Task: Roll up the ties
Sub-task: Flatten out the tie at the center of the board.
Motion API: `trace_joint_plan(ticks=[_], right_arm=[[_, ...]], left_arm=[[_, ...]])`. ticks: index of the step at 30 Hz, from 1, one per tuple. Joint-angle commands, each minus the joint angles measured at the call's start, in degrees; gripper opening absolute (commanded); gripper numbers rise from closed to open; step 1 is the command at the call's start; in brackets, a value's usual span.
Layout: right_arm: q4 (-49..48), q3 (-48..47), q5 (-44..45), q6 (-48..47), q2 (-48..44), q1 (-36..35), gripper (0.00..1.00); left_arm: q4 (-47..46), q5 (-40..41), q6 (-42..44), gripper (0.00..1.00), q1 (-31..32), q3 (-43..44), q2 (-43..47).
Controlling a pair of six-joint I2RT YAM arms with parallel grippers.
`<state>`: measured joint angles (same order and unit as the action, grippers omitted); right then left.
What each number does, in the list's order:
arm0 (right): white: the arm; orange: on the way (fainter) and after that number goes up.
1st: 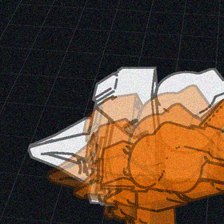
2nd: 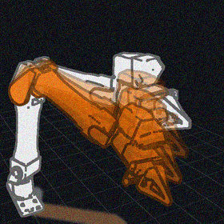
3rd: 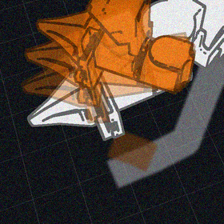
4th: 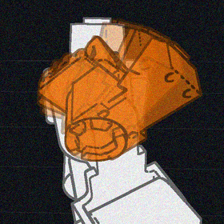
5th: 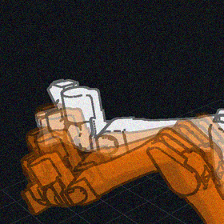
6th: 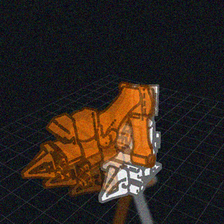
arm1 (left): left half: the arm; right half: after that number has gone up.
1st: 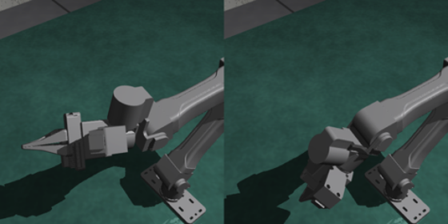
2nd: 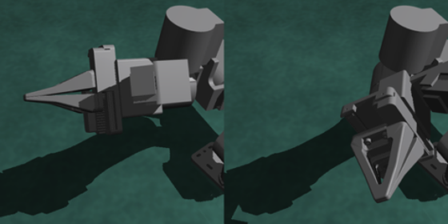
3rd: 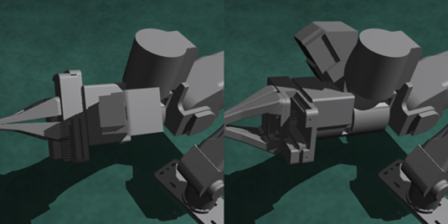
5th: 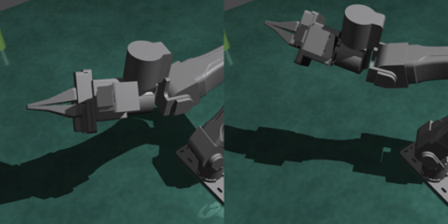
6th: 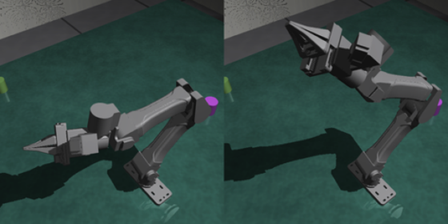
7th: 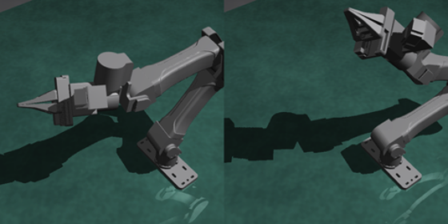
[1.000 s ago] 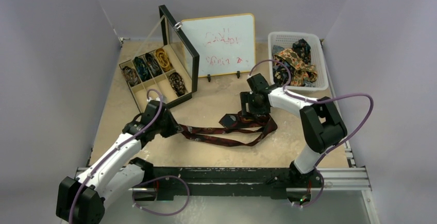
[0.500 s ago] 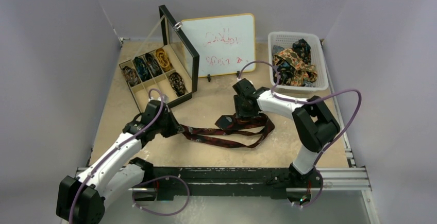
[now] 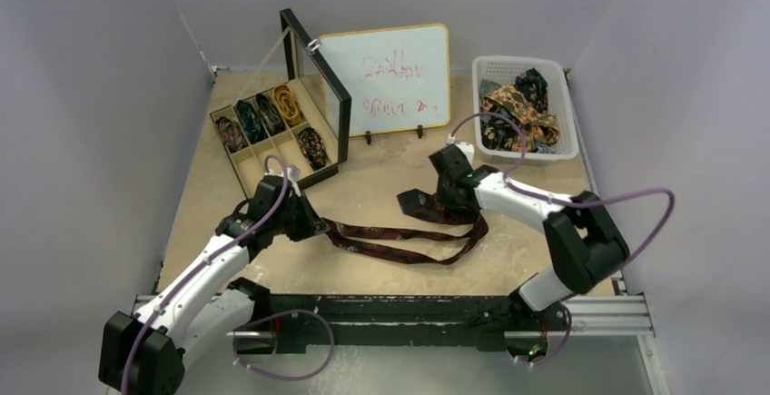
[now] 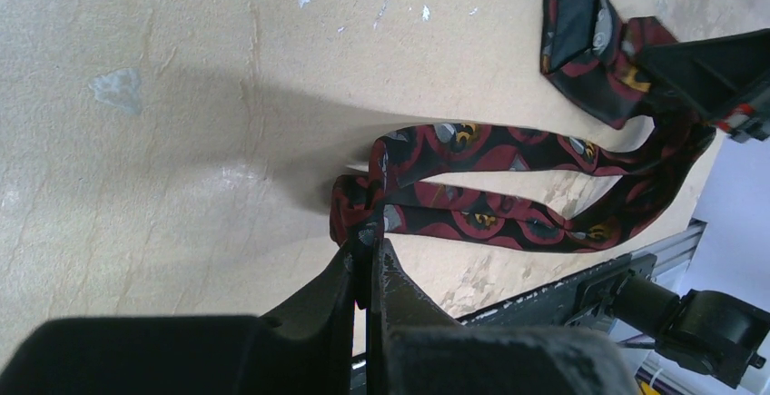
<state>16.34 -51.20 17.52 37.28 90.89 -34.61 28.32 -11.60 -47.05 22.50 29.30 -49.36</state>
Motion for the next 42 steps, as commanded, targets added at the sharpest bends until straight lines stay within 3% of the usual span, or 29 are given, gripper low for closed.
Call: trace_joint_plan(ticks=[1,6,9,18,24,29,33,37,40,42], right_arm=[[-2.0,1.9,0.5,4.9,-9.8,3.3,0.00],[-4.6,6.5,-4.2,8.7,-19.2,9.5,0.00],[-5.4,9.4,-5.4,11.5,-23.6,9.8,0.00],[4.3,11.1,4.8,28.7,-37.5,13.7,0.00],[-4.3,11.4,-1.2,22.8,-41.8,25.7,0.00],[-2.7,4.7,-0.4,20.1,-38.9,31.4,0.00],[-3.0,8.7,-0.5,21.1,-40.7,34.4,0.00],[-10.2,21.3,-5.0,24.1,-44.9,36.8,0.00],[-10.6,28.0,-5.8,28.0,-47.4,37.4,0.20],[-8.0,30.0,-4.3,30.3,-48.8,37.7,0.26]], left_arm=[[-2.6,-1.9,0.5,0.00,-0.4,1.0,-0.3],[-3.1,-2.7,-0.8,0.00,-0.4,1.0,0.2],[-2.2,-2.5,-1.5,0.00,-0.4,0.7,1.1],[0.0,0.4,-1.9,0.00,-0.4,2.9,2.3],[-0.2,6.6,1.7,0.00,-0.4,6.9,7.1],[-1.2,10.9,5.2,0.00,-0.4,10.7,8.7],[-4.3,9.2,2.3,0.00,-0.4,4.4,10.2],[-10.1,4.2,-3.8,0.00,-0.4,-6.2,12.6],[-8.7,5.6,-6.9,0.00,-0.5,-9.3,12.9],[-6.9,6.6,-7.3,0.00,-0.4,-9.1,12.7]])
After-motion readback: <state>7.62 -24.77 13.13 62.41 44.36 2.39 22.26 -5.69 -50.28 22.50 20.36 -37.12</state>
